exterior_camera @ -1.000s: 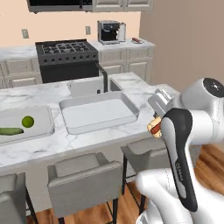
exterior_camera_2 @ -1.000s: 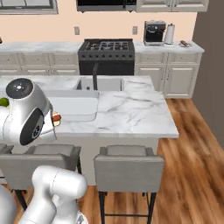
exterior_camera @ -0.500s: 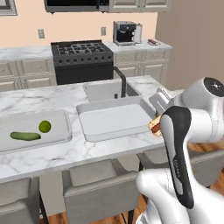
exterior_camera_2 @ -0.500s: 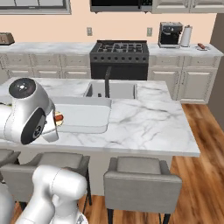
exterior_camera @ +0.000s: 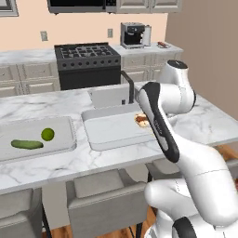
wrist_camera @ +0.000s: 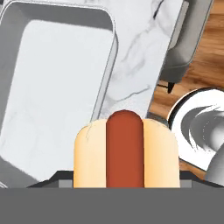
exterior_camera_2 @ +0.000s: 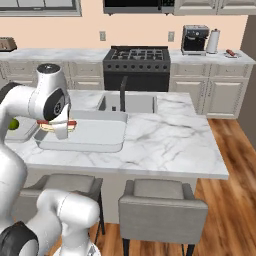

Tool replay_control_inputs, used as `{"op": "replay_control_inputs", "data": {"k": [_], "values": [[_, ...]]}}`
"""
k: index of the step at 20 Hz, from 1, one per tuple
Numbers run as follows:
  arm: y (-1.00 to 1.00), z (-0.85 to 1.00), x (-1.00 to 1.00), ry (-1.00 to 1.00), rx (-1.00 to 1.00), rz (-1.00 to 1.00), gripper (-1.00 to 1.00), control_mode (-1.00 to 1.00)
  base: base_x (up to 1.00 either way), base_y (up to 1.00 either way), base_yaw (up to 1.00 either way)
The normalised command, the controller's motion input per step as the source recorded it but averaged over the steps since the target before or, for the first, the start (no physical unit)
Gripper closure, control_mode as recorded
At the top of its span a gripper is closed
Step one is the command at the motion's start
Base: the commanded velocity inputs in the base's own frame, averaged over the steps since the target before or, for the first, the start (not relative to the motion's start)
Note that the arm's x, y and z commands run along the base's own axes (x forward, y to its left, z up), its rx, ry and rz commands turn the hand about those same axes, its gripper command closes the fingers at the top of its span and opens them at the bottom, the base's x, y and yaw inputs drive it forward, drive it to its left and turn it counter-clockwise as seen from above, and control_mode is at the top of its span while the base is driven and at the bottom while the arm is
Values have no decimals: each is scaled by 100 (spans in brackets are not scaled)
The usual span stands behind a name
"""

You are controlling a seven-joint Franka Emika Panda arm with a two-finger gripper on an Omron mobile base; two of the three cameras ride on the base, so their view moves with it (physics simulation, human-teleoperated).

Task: Place the cold items (cucumber and lime) from the fridge in one tupperware on the dining counter. Place the warm items (hot dog and kebab skewer) in the stove area in another tupperware.

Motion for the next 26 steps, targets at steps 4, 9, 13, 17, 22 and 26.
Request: {"op": "replay_control_inputs", "data": {"k": [4, 9, 13, 17, 22, 26], "values": [[25, -31, 94, 25, 0, -5, 100, -100, 0, 0, 0], [11, -46, 77, 11, 0, 0, 100, -100, 0, 0, 0], [4, -56, 65, 6, 0, 0, 100, -100, 0, 0, 0], [10, -60, 56, 3, 0, 0, 100, -100, 0, 0, 0], [11, -58, 50, 2, -2, 0, 100, -100, 0, 0, 0], [14, -54, 45, 5, -4, 0, 100, -100, 0, 0, 0]]}}
